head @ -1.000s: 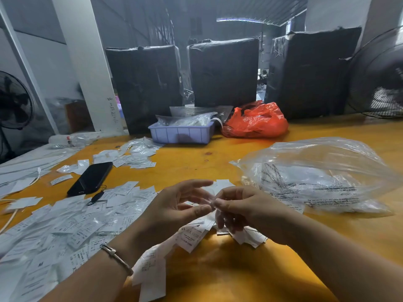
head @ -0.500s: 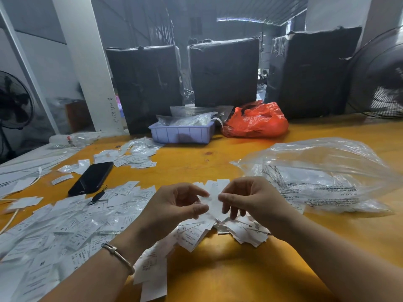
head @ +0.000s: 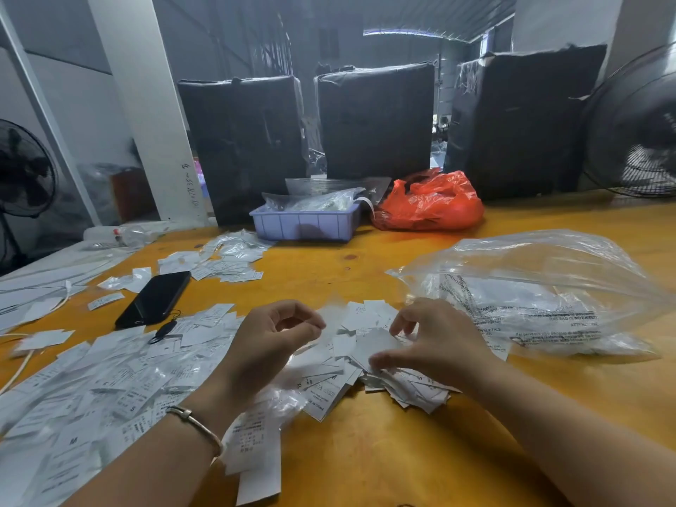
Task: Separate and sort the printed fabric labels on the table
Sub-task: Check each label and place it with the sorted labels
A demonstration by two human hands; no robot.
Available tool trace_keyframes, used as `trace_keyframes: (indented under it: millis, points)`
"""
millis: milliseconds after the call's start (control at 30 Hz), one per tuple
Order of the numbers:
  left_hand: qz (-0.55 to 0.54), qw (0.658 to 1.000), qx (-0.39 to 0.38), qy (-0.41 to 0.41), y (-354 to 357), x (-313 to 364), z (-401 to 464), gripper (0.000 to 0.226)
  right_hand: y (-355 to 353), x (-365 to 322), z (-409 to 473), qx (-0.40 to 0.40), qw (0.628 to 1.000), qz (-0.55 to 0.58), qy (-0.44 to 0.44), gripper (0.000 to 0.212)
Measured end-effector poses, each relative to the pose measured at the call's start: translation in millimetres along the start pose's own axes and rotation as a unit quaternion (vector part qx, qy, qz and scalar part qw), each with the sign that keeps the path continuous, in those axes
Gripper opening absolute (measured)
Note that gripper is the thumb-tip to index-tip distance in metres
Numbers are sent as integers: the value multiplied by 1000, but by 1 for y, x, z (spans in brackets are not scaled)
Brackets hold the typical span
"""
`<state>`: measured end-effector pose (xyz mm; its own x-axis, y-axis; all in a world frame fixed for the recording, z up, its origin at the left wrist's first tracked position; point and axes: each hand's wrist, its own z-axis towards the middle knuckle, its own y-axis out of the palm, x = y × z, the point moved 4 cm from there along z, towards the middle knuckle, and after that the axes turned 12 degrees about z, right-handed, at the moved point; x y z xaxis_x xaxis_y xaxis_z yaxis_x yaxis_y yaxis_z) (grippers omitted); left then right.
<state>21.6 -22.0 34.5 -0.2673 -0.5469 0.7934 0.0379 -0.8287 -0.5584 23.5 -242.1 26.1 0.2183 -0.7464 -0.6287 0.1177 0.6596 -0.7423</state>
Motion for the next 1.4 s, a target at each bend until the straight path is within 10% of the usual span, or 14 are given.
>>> trace_keyframes:
  millis: [467, 800, 1233, 1400]
  points:
    - [17, 999, -51, 7, 5, -1, -1, 15, -1, 2, 1, 45, 991, 126, 6, 24]
    - [-19, 1000, -4, 2, 1, 1, -1, 17, -15, 2, 0, -11, 905, 424, 20, 12]
    - [-58, 997, -3, 49, -1, 11, -4, 4, -27, -8, -4, 40, 855, 516, -34, 5]
    - [-54, 998, -6, 45, 0, 7, -3, 7, -31, -14, -7, 69, 862, 496, -80, 40]
